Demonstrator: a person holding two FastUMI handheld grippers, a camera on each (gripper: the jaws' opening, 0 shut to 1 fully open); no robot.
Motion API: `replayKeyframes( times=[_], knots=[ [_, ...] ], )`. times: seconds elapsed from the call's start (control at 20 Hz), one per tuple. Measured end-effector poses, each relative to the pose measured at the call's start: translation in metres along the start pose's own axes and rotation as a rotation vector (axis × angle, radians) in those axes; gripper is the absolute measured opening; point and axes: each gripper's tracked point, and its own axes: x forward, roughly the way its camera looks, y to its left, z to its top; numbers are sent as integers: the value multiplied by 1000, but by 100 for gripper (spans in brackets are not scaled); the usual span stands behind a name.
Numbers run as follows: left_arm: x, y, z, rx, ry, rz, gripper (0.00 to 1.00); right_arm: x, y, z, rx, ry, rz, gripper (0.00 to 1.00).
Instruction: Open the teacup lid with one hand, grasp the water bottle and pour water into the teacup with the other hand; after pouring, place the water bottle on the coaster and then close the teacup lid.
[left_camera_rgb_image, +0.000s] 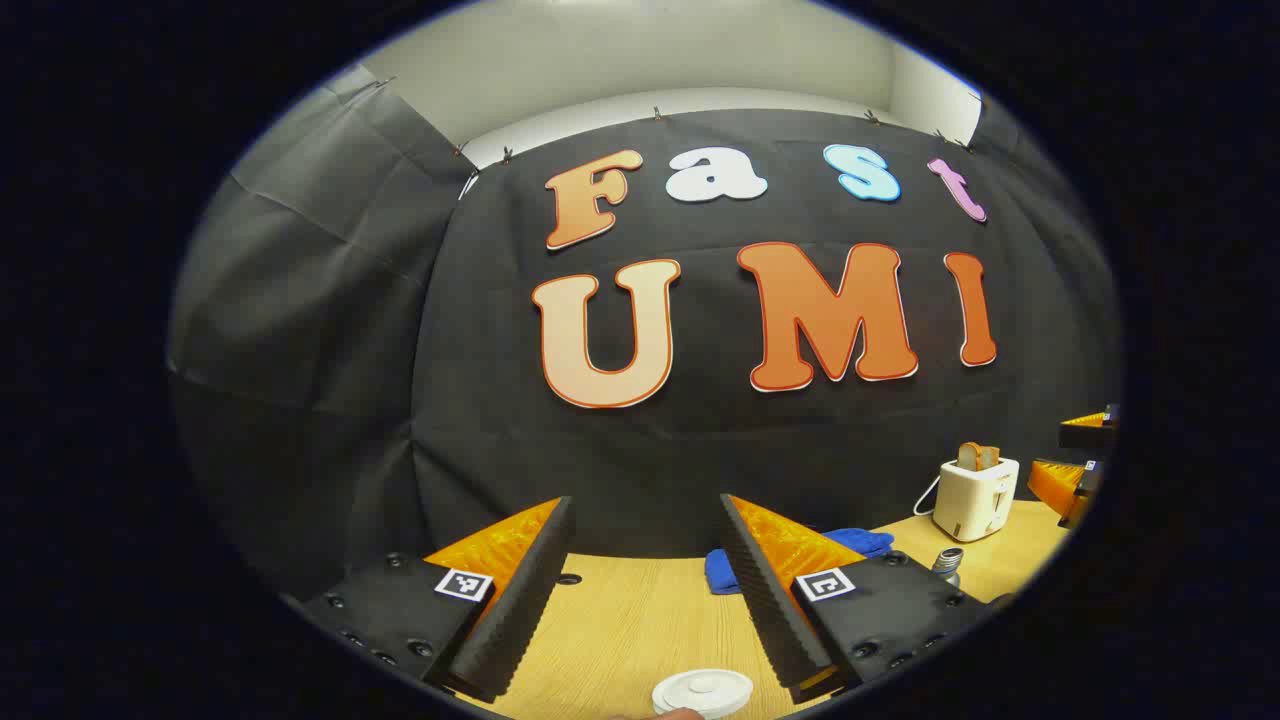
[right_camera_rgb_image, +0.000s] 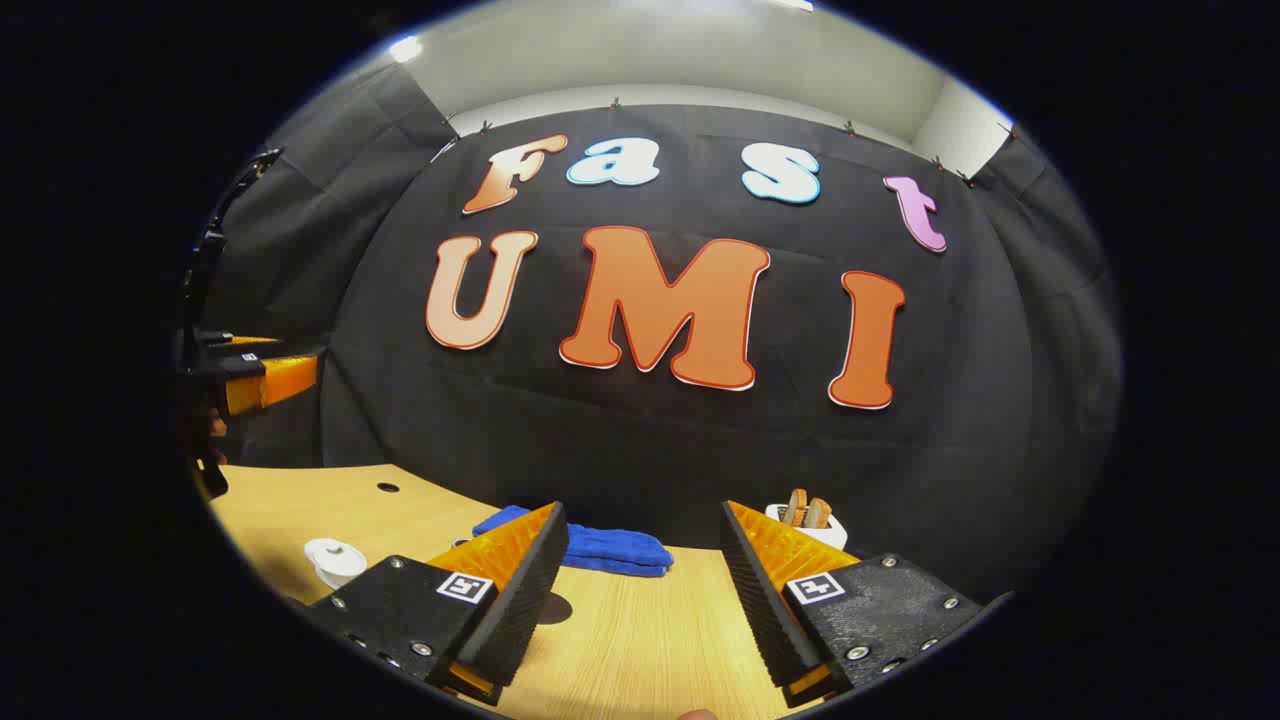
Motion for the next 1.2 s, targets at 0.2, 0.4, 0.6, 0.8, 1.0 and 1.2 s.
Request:
replayKeyframes(
  times=[0.2,0.4,0.6,0.8,1.0,1.2],
  knots=[
    [1,3,-2,12,10,7,92,-1,-4,1,15,6,0,93],
    [-1,1,-6,3,24,1,97,2,1,-2,42,19,20,95],
    [-1,2,-5,4,19,10,94,2,4,1,43,14,36,95],
    [-4,-6,-4,-15,16,-16,97,4,9,4,39,20,50,96],
    [-4,-2,-24,-15,53,-14,97,4,22,-9,45,42,85,96],
    [-8,-11,-54,6,116,-38,98,0,45,-29,61,83,144,96]
  ],
)
